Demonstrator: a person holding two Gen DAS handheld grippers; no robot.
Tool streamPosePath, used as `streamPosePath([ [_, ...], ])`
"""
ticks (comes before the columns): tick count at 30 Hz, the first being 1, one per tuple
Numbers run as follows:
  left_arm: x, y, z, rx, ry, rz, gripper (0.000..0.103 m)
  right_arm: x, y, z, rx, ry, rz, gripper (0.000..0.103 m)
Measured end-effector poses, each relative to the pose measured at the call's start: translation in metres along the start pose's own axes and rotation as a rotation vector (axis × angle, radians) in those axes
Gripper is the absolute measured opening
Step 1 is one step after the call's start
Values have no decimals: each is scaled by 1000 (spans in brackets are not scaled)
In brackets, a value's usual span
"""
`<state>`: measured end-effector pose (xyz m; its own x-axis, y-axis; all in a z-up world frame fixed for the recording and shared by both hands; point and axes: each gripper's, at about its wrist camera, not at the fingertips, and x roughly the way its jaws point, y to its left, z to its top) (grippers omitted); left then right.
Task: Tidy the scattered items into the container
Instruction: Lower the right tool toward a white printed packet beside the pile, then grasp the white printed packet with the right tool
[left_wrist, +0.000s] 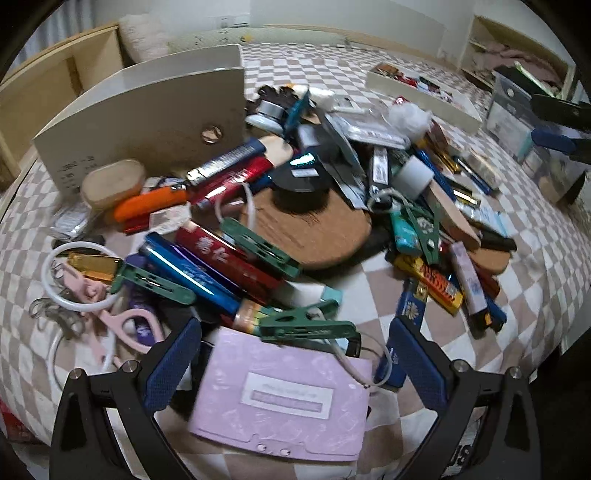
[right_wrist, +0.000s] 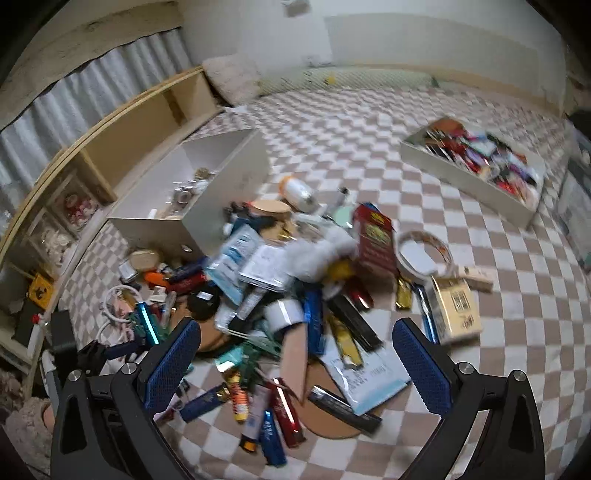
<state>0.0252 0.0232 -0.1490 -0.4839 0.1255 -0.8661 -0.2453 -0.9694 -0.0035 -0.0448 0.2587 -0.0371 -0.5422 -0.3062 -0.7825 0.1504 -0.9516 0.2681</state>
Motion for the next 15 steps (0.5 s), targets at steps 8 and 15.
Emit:
streamPosePath([
  [8,10,1,-8,-26,-38,19,75,23,-65,-17,192,93,-23,103],
  [15,6,6,-13,-23,-67,12,59,42,-70,-30,157,175,-40,103],
])
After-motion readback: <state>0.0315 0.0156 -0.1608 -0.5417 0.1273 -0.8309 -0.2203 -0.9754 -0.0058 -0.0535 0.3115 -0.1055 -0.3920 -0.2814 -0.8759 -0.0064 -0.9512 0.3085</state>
